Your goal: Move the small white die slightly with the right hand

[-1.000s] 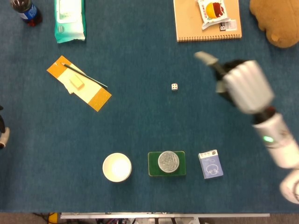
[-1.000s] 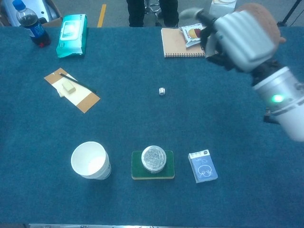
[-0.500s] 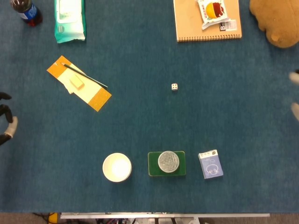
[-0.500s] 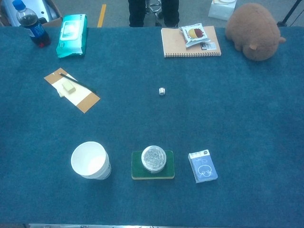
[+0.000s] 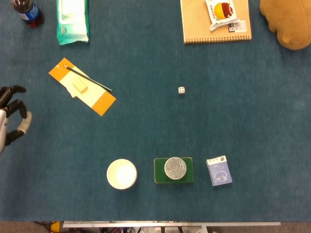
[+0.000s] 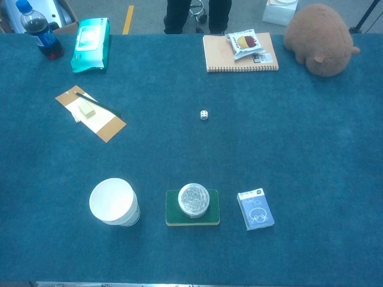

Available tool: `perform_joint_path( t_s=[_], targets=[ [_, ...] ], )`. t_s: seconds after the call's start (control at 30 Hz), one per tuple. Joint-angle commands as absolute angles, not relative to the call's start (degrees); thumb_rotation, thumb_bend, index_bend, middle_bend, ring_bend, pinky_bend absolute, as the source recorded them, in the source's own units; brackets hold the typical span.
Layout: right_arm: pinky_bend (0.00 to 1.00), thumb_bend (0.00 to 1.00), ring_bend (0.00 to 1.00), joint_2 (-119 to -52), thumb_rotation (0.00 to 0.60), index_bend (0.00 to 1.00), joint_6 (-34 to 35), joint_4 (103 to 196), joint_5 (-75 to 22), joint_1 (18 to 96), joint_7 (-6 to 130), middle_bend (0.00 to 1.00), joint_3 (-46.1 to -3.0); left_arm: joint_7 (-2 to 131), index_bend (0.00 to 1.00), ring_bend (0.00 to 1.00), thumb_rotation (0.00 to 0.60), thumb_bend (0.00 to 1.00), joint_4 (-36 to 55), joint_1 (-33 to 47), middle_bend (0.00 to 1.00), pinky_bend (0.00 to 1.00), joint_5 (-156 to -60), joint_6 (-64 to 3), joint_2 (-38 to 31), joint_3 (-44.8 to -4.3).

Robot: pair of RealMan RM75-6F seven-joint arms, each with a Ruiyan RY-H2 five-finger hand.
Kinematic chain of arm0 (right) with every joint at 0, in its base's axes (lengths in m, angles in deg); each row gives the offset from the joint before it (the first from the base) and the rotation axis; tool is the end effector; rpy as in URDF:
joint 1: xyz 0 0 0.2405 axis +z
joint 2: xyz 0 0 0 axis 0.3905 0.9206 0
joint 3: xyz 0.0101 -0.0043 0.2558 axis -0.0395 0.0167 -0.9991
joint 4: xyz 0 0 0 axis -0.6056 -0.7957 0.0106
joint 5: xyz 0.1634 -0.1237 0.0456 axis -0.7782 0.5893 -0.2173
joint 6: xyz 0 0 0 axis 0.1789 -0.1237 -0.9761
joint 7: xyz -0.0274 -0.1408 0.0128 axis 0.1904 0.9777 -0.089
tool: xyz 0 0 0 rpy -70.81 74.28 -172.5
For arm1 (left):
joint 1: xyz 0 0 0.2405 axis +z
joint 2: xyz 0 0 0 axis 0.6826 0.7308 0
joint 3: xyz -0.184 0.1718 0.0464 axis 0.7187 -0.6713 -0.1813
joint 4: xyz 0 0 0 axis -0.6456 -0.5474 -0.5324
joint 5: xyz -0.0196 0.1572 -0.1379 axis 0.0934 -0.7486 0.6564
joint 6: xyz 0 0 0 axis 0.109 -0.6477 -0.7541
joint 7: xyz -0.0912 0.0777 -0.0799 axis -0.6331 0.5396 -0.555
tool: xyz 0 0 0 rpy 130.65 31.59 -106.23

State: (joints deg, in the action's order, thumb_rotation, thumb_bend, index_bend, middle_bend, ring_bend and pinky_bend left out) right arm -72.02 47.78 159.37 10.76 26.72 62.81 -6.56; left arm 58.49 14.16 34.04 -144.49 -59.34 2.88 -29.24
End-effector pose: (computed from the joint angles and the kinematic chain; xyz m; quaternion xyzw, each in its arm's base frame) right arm -0.2874 -0.1287 0.1630 0.6010 -0.2649 0.5086 0.5567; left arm -0.2894 0.2022 0.1190 -0.6206 -0.2954 -0.5029 0.5241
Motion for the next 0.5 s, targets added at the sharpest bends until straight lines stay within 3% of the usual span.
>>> perform_joint_path(
  t_s=[0.03, 0.5],
  targets=[
    [0.31, 0.26, 0.27, -73.2, 0.6, 0.49, 48.5, 157.2, 8.5, 24.2, 60.7, 0.41, -7.1, 57.9, 0.34, 0.33, 0.6, 0.4, 13.5, 33.4, 0.33, 0.52, -144.6, -58.9, 2.5, -29.2],
    [0.31, 0.26, 0.27, -74.6, 0.6, 0.49, 44.3, 154.3, 6.9, 22.7, 58.2, 0.41, -10.5, 58.8, 0.34, 0.33, 0.6, 0.4, 14.9, 32.7, 0.33, 0.52, -143.2, -55.5, 3.6, -31.1]
  ],
)
